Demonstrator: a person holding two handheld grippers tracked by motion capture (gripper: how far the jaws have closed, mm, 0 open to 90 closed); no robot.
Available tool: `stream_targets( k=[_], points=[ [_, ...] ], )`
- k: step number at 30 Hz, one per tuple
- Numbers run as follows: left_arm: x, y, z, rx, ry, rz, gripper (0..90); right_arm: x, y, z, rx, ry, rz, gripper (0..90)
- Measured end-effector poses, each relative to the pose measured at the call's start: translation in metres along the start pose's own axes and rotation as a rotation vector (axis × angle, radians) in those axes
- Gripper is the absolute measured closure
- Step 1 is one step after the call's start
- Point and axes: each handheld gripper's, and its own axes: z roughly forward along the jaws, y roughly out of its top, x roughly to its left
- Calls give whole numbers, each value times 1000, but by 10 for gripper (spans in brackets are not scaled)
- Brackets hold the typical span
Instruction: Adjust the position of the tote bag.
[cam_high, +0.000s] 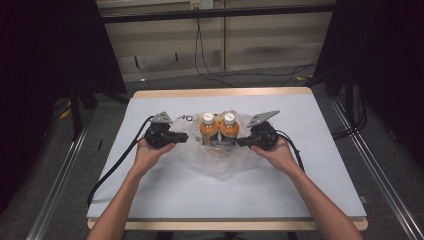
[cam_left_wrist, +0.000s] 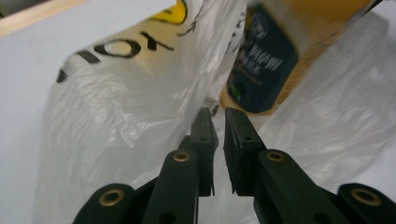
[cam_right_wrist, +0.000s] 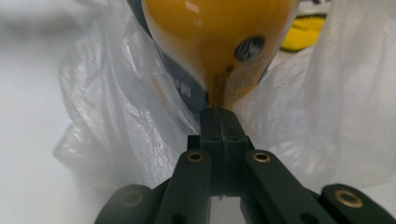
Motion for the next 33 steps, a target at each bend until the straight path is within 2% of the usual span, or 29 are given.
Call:
stream_targets(
  k=[2,5,6,8,10,12,14,15,16,17,19,20,22,24,25,26,27,28,33],
  points=[
    [-1,0,12,19,-6,2,819,-5,-3,5,26,-33,9,900],
    [-3,1,19,29,-15,12,818,-11,-6,8,26,-35,28,900],
    [-5,1,23,50,-9,15,818,-11,-6,8,26,-35,28,900],
    [-6,1,31,90,18,41,815,-15,-7,16,60,-50,27,900],
    [-7,2,35,100,18,45,815,-16,-8,18,64,-50,29,900],
    [-9,1,41,134,26,69,815,-19,-12,23,75,-52,33,900],
    [-9,-2,46,139,34,63,815,-20,-13,26,87,-58,39,900],
    [-10,-4,50,131,37,31,815,-20,-14,28,89,-52,38,900],
    [-5,-3,48,195,40,115,811,-20,-15,30,99,-60,31,900],
    [-8,-4,50,193,51,102,811,-20,-15,30,99,-60,31,900],
    [-12,-5,52,198,60,111,811,-22,-16,32,115,-62,24,900],
    [-13,-5,53,179,60,88,813,-24,-18,34,135,-71,23,900],
    [-13,-6,54,173,61,79,818,-25,-19,35,140,-74,16,900],
    [-14,-6,53,191,71,106,838,-25,-20,35,158,-87,15,900],
    [-15,-5,50,227,76,130,850,-25,-20,35,164,-96,0,900],
    [-15,-5,50,227,76,130,859,-25,-20,35,164,-96,0,900],
    [-15,-5,47,257,92,156,859,-25,-20,34,171,-100,-11,900],
    [-15,-5,45,276,93,164,875,-25,-21,31,195,-119,-24,900],
    [-15,-9,36,322,97,194,895,-30,-27,19,233,-157,-35,900]
  ],
)
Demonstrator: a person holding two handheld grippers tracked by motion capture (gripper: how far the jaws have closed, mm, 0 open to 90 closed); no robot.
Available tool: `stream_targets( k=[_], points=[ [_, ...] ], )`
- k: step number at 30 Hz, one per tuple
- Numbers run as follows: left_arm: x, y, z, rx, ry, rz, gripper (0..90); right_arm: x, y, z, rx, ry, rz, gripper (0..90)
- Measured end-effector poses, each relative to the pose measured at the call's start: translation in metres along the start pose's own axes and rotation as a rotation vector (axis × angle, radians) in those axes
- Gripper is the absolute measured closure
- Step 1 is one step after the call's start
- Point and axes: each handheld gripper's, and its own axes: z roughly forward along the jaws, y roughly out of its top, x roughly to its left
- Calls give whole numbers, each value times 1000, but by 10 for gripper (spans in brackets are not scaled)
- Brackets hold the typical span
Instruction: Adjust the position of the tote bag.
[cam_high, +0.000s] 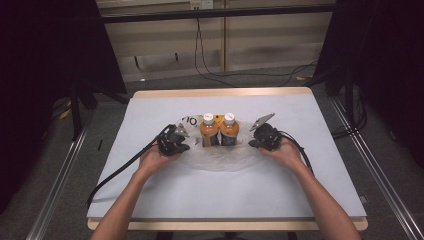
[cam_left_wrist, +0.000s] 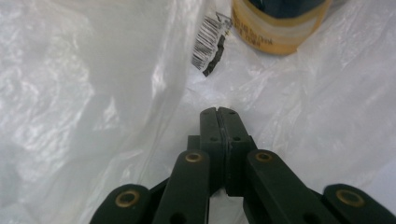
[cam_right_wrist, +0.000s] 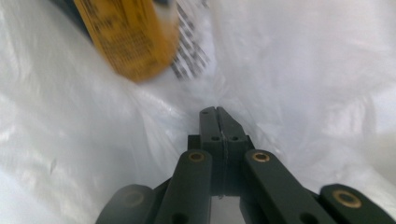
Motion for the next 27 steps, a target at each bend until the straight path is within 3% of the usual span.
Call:
stream_targets(
  k=[3,4,5,8,11,12,13,18,21,25,26,27],
  points=[
    [-1,-1,-1,8,6,3,898,-2,-6,-6,33,-19,1,900],
    [-2,-1,-1,11,2,-4,900,-4,-8,-8,35,-22,-11,900],
    [1,0,-3,31,3,21,900,-5,-9,-9,44,-31,-22,900],
    [1,-1,-1,18,8,6,900,-11,-13,-13,82,-79,-61,900],
    [5,0,-1,20,3,3,900,-18,-17,-15,87,-82,-38,900],
    [8,0,-1,30,0,22,900,-20,-18,-16,92,-82,-27,900],
    [10,0,-1,35,-10,24,900,-23,-19,-16,87,-79,-39,900],
    [14,3,-1,66,19,50,900,-26,-23,-20,116,-98,-56,900],
    [17,3,0,57,19,36,900,-27,-25,-22,135,-107,-71,900],
    [18,2,0,50,3,19,900,-26,-25,-23,144,-112,-89,900],
    [17,1,-3,44,-34,15,900,-23,-27,-25,145,-107,-98,900],
    [17,1,-3,44,-34,15,900,-23,-27,-25,145,-107,-98,900]
  ],
)
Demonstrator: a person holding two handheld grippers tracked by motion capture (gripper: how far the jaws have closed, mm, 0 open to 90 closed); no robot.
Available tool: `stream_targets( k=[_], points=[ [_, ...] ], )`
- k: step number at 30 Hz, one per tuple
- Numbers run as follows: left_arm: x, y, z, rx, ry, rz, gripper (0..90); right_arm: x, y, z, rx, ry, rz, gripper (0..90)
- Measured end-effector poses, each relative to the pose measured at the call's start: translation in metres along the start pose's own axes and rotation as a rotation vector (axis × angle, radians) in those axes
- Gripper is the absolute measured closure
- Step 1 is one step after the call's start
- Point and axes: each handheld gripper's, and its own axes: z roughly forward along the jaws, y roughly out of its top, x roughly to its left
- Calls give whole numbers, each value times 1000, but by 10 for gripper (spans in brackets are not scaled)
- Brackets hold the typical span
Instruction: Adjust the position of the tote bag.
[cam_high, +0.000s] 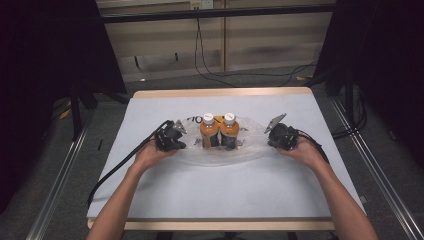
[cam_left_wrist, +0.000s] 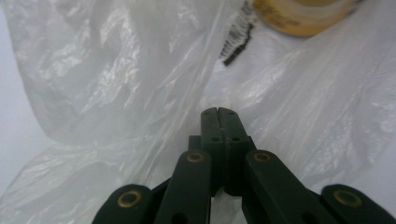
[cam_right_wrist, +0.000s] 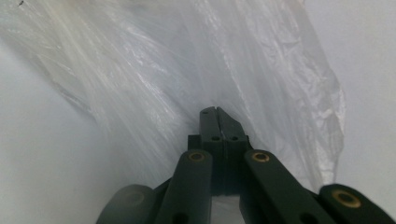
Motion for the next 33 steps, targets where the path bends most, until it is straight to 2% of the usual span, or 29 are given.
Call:
stream_targets(
  k=[1,2,3,4,5,6,10,12,13,15,16,18,19,23,24,26,28,30,31,32,33],
  points=[
    [-1,0,-2,-6,-11,4,900,1,-1,-1,-8,4,6,900],
    [-2,1,-4,-15,-18,12,900,2,-3,-3,-54,32,23,900],
    [-2,2,-5,-32,-20,13,900,2,-3,-3,-54,32,23,900],
    [-2,4,-9,-66,-27,7,900,2,-1,-7,-109,49,39,900],
    [-2,5,-12,-79,-31,9,900,2,-1,-7,-109,49,39,900],
    [-3,9,-18,-96,-24,16,900,4,4,-13,-149,74,57,900],
    [-1,14,-27,-107,-6,23,900,6,16,-18,-185,73,36,900],
    [-2,19,-31,-97,8,50,900,7,26,-24,-211,81,35,900],
    [-1,23,-32,-76,27,68,900,6,38,-25,-230,88,9,900],
    [2,28,-30,-78,37,66,900,7,49,-23,-202,94,-28,900],
    [2,28,-30,-78,37,66,900,8,55,-20,-194,97,-26,900],
    [11,33,-26,-78,28,58,900,9,62,-11,-175,106,-39,900],
    [11,34,-25,-79,27,56,900,11,65,-5,-143,110,-44,900],
    [11,38,-21,-107,13,49,898,14,67,15,-113,128,-40,900],
    [9,39,-20,-125,20,45,897,15,67,19,-106,129,-37,900],
    [8,40,-19,-126,13,51,892,16,67,24,-99,138,-33,900],
    [5,40,-12,-96,1,68,890,17,65,28,-89,145,-30,900],
    [7,35,-1,-40,26,75,892,17,62,29,-85,149,-29,900],
    [7,34,3,-12,54,87,897,17,60,28,-82,151,-24,900],
    [7,32,7,18,68,105,900,17,58,27,-79,147,-34,900],
    [7,31,10,40,80,104,900,17,57,25,-70,145,-38,900]
  ],
)
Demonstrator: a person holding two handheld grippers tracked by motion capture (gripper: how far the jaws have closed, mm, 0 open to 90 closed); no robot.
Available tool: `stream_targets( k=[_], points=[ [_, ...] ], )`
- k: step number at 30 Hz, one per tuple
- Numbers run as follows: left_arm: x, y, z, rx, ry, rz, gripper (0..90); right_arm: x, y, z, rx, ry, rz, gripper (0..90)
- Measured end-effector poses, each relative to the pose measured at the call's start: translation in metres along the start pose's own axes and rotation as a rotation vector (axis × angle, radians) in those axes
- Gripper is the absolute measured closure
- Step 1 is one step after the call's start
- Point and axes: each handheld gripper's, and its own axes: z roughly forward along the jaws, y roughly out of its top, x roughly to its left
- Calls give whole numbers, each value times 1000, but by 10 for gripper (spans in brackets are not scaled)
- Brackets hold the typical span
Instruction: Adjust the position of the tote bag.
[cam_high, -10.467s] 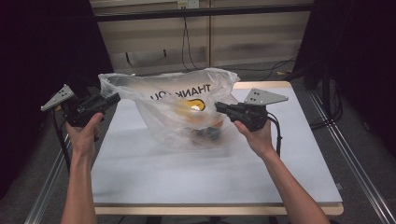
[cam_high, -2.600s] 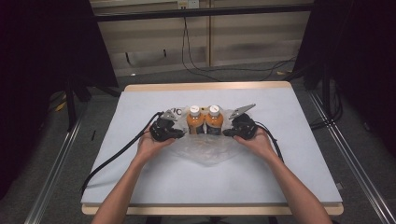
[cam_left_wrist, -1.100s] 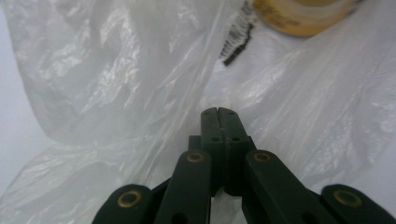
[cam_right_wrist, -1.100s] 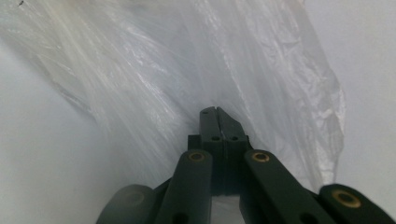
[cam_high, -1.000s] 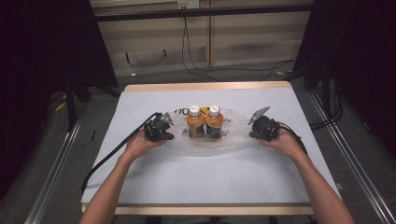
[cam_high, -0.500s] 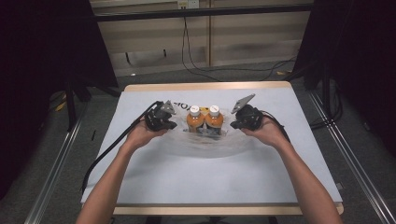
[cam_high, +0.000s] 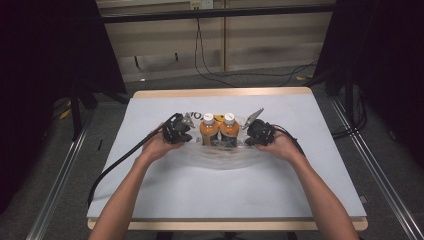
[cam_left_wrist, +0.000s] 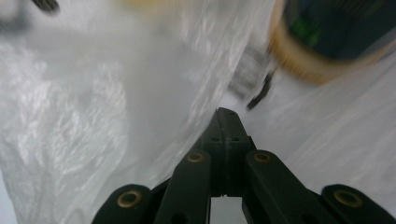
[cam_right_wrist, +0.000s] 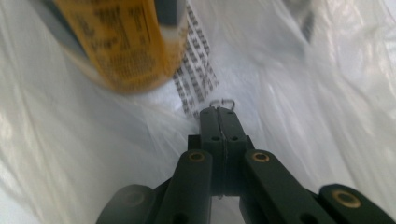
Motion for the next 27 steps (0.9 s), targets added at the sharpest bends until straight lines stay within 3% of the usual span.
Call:
stream_targets(
  k=[1,3,4,9,10,11,12,13,16,17,19,21,22,24,25,27],
  points=[
    [-1,-2,5,33,11,17,900,0,-2,-1,5,-1,-8,900],
    [-1,-3,5,30,11,25,900,0,-6,-5,31,-15,-15,900],
    [-1,-4,5,41,46,27,900,-1,-8,-7,48,-18,-29,900],
    [6,-7,5,88,70,33,900,-2,-17,-15,99,-35,-62,900],
    [12,-11,3,89,44,28,900,-3,-21,-18,123,-46,-67,900],
    [12,-11,3,89,44,28,900,-3,-21,-18,123,-46,-67,900],
    [11,-15,1,114,71,30,900,-7,-29,-23,154,-71,-57,900],
    [11,-15,1,114,71,30,900,-7,-29,-23,154,-71,-57,900],
    [11,-24,-5,141,27,20,900,-15,-43,-29,175,-100,-40,900],
    [13,-26,-7,171,30,57,900,-16,-44,-30,175,-103,-36,900],
    [11,-30,-9,139,12,22,900,-18,-47,-31,180,-108,-27,900],
    [9,-31,-10,140,16,25,900,-18,-47,-31,179,-116,-26,900],
    [7,-32,-12,163,4,44,900,-18,-47,-29,199,-176,-50,900],
    [7,-34,-12,139,1,38,900,-20,-48,-29,188,-167,-44,900],
    [9,-34,-13,167,-2,69,900,-21,-48,-30,184,-158,-30,900],
    [10,-35,-13,162,-1,60,900,-21,-49,-30,186,-155,-31,900]
  ],
)
